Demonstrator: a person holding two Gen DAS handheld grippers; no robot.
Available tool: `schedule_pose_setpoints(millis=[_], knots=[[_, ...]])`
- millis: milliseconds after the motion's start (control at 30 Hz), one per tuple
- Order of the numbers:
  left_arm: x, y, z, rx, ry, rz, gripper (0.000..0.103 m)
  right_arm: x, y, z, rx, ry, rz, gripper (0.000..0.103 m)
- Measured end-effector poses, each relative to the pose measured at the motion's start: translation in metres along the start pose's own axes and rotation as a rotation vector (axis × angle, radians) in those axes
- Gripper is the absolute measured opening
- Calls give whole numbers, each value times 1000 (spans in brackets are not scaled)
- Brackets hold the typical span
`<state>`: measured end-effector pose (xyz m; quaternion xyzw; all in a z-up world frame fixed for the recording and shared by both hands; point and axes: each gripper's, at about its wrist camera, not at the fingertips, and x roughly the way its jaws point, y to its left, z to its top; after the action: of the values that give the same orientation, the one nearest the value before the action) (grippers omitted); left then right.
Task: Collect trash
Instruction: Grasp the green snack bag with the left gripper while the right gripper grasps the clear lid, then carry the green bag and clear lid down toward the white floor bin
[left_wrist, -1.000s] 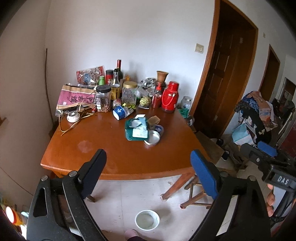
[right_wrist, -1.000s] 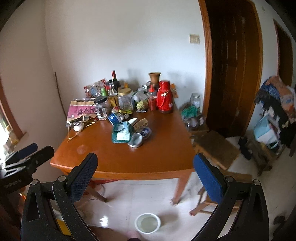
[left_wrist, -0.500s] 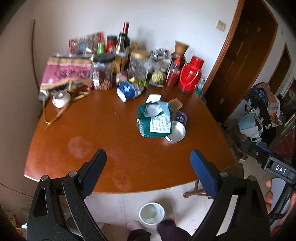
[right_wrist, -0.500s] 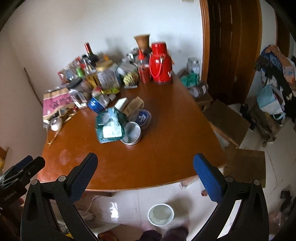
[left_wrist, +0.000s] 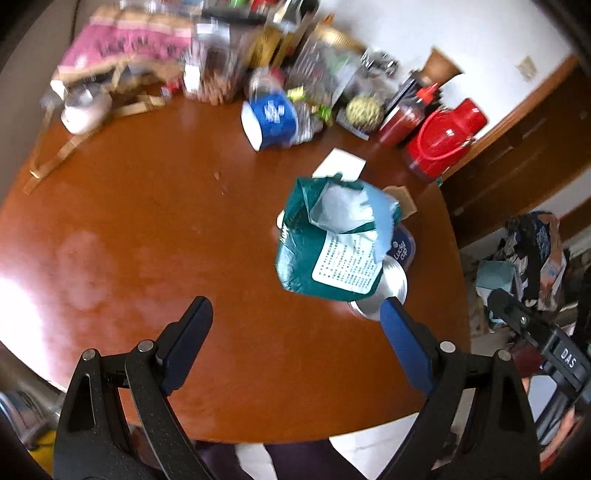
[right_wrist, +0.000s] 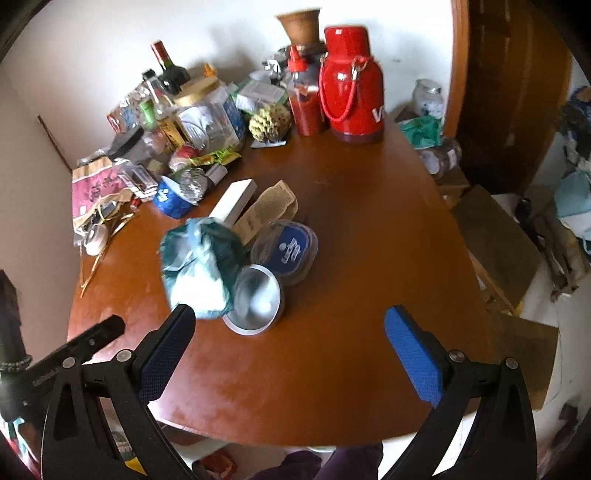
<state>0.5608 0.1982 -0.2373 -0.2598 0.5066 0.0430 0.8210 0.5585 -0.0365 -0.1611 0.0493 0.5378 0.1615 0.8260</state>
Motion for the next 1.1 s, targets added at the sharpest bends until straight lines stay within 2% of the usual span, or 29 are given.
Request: schedule_pose_setpoints(millis=[133, 300, 433, 500, 567, 667, 700, 733, 767, 833, 1067, 1100], knots=[[35, 7, 9, -102, 43, -21, 92, 36, -16, 26, -8, 97, 43, 96], [59, 22, 13, -262, 46, -63, 90, 79, -26, 47, -29, 205, 84, 89], [69, 29, 14, -331, 42, -84, 89, 105, -27, 54, -57, 266, 119, 82], [70, 26, 15, -332, 23, -91, 89, 115, -29, 56, -65, 295, 137, 79], [73, 23, 18, -330, 19, -101, 86, 124, -31, 57, -65, 328, 164, 70], [78, 20, 22, -325, 22, -122, 72, 127, -26, 59, -95, 324, 191, 62], [80, 18, 23, -322, 32, -132, 62, 128, -24, 59, -105, 331, 203, 57], [83, 16, 23, -318, 44, -137, 52, 129, -22, 59, -116, 335, 205, 45], [85, 16, 24, -316, 50, -137, 48, 129, -20, 59, -127, 337, 205, 38], [87, 14, 25, -310, 58, -144, 36, 129, -17, 57, -133, 333, 209, 36], [64, -3, 32, -201, 11, -108, 18, 103, -18, 59, -122, 238, 222, 19], [59, -5, 33, -184, 2, -105, 12, 97, -16, 59, -130, 223, 212, 18]])
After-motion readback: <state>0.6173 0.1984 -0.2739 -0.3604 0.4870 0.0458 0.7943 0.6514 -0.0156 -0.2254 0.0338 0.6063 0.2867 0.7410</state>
